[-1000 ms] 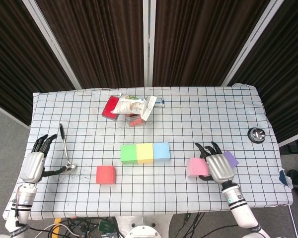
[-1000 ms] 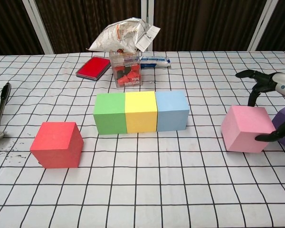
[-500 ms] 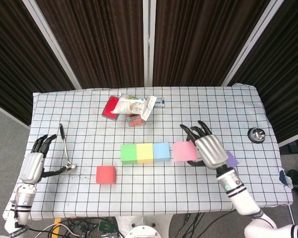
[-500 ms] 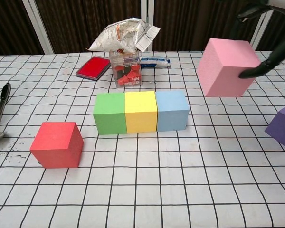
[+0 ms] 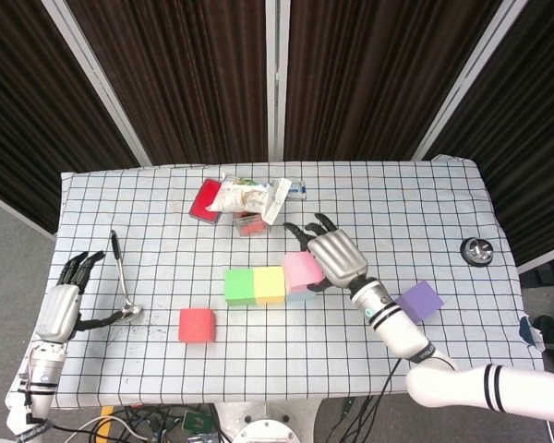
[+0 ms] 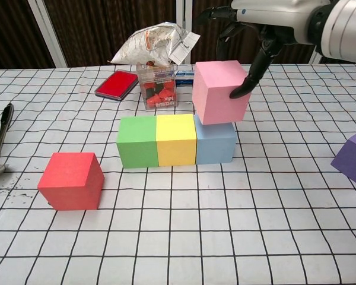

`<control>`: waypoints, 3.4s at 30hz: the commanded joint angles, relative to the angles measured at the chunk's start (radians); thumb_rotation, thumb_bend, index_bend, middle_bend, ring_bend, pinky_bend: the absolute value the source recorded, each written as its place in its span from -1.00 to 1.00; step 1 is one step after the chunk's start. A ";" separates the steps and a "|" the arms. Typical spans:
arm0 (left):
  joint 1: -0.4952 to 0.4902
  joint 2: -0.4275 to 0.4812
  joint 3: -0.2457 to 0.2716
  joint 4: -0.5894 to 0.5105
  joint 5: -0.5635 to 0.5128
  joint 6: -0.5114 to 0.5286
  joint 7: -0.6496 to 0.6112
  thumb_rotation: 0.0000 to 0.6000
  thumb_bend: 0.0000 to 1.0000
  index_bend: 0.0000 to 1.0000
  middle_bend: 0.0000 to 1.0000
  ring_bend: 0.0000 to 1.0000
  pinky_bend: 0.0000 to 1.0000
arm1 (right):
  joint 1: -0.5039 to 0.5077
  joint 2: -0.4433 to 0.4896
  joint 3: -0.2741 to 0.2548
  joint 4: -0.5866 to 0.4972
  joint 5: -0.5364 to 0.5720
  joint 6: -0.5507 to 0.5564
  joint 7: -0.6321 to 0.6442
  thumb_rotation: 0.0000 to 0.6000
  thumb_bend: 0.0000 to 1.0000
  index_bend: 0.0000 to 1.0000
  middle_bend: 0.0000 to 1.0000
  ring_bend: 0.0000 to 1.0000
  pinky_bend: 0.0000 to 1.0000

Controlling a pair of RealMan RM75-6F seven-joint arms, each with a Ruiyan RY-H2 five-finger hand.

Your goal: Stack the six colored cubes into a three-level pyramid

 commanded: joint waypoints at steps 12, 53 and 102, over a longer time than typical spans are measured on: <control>0.002 -0.002 -0.001 0.015 0.000 0.001 -0.023 1.00 -1.00 -0.87 -0.76 -1.00 -1.00 | 0.110 -0.119 -0.010 0.030 0.182 0.101 -0.106 1.00 -0.97 -1.00 0.11 -0.64 -1.00; 0.005 -0.012 0.004 0.060 -0.007 -0.016 -0.083 1.00 -1.00 -0.87 -0.76 -1.00 -1.00 | 0.172 -0.254 -0.033 0.010 0.303 0.308 -0.274 1.00 -0.92 -1.00 0.06 -0.64 -1.00; 0.005 -0.014 0.002 0.069 -0.012 -0.024 -0.090 1.00 -1.00 -0.87 -0.76 -1.00 -1.00 | 0.165 -0.269 -0.025 0.035 0.315 0.300 -0.270 1.00 -0.95 -1.00 -0.38 -0.73 -1.00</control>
